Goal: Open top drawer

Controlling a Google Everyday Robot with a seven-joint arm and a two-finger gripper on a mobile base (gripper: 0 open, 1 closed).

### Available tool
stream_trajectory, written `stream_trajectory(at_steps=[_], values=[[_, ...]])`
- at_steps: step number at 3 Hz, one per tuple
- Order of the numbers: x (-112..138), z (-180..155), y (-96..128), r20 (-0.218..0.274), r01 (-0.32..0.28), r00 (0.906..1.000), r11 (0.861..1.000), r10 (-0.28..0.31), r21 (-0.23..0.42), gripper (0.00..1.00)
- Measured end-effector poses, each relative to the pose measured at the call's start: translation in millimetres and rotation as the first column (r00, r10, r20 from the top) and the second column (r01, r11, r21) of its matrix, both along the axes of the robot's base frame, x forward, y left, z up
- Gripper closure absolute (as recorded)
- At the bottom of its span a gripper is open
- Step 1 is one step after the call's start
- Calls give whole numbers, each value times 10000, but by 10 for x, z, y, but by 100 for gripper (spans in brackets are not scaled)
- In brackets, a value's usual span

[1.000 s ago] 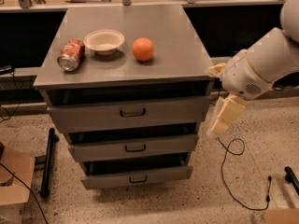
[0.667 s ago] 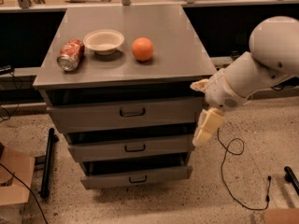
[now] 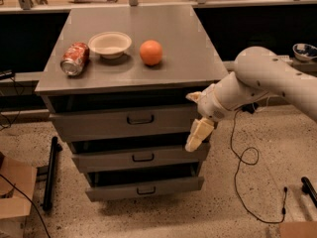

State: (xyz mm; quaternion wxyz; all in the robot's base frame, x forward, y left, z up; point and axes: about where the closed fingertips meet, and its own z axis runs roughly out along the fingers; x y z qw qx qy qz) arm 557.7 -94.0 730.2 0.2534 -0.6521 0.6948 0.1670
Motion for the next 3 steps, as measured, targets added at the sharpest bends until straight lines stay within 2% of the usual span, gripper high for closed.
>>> stream_trajectory(at_steps=[1,2,3], values=[[255,-236,74,-30,12,10000,9997,-12,257,0],[572,-555,125,-305,-185,9993,9994,195,304,2],[643,-651,175,-665,-645,9956,9977,656,188,25]])
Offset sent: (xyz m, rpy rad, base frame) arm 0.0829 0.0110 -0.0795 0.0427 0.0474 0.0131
